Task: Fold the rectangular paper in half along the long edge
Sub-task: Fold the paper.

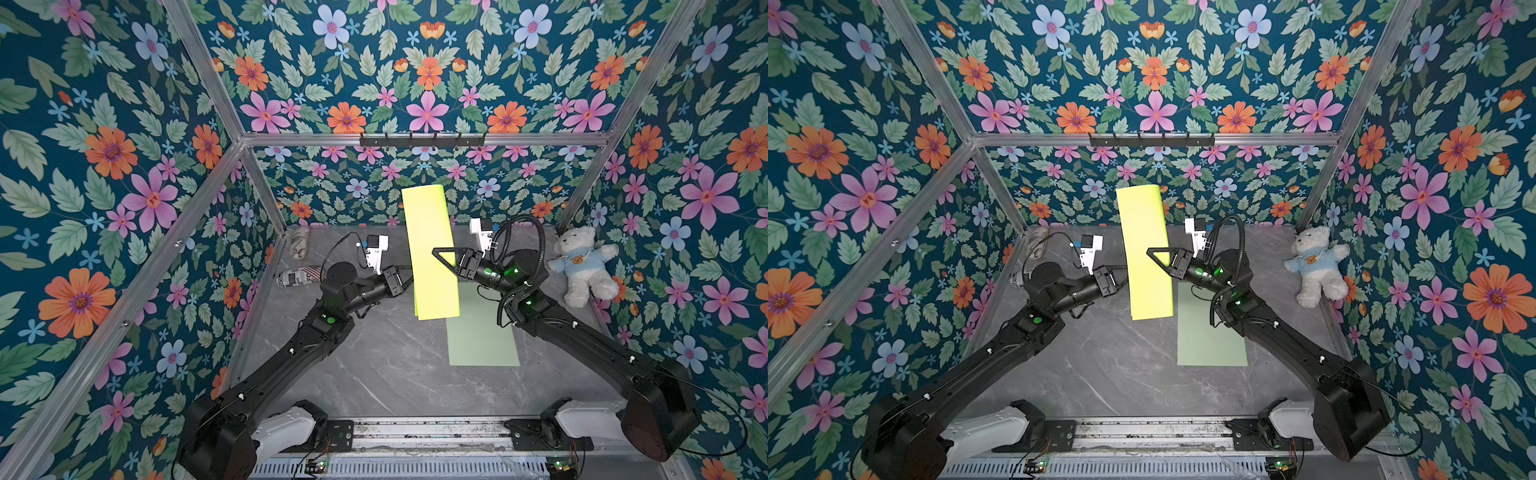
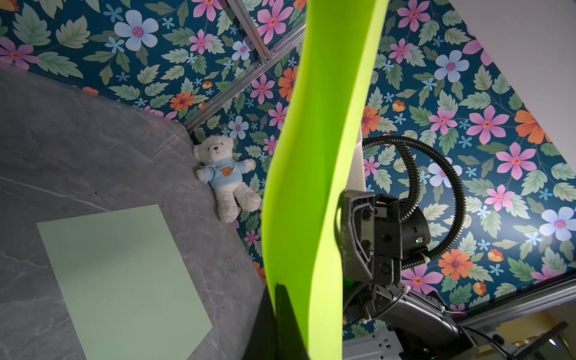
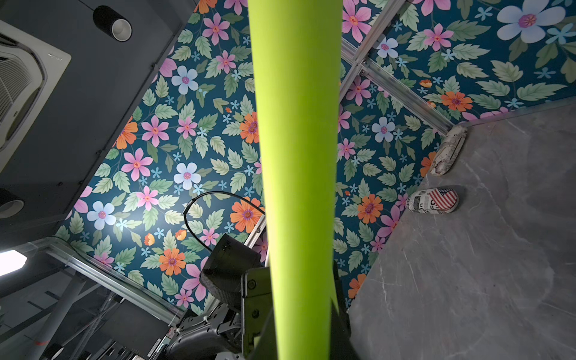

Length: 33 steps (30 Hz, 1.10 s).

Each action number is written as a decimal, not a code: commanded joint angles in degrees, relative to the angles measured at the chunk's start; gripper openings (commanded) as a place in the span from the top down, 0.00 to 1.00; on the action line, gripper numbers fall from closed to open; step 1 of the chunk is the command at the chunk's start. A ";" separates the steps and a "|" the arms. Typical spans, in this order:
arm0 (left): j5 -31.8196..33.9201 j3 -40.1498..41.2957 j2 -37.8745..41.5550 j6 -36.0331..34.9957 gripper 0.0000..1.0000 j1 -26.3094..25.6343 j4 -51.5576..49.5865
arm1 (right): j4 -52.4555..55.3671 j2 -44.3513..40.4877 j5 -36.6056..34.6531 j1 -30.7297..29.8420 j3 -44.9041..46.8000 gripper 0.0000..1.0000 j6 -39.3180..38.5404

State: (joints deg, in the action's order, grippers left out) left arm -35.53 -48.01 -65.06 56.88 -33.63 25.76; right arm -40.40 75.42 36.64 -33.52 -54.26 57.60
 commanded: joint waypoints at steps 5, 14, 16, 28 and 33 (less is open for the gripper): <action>0.35 0.17 0.36 -0.52 0.96 0.14 2.10 | -2.95 0.00 0.60 -0.03 -0.06 0.85 0.93; 1.10 0.06 1.85 -1.63 0.74 0.53 0.78 | -2.72 -1.62 1.52 0.04 0.03 0.87 1.02; 1.16 -0.04 2.19 -1.70 0.69 0.80 0.85 | -2.49 -2.07 2.01 0.04 -0.31 0.87 1.15; -2.75 -1.45 4.02 2.67 0.65 4.35 11.67 | 2.96 -6.58 3.69 0.04 -3.28 0.85 1.02; -4.62 -2.99 2.97 7.42 0.64 4.36 21.37 | 4.40 -7.21 3.55 0.06 -4.01 0.85 0.51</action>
State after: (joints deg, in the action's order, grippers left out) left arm -38.20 -50.19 -61.71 60.77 -29.32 38.30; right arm -36.75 68.53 39.72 -33.43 -57.82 58.70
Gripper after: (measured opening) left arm 0.356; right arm 0.153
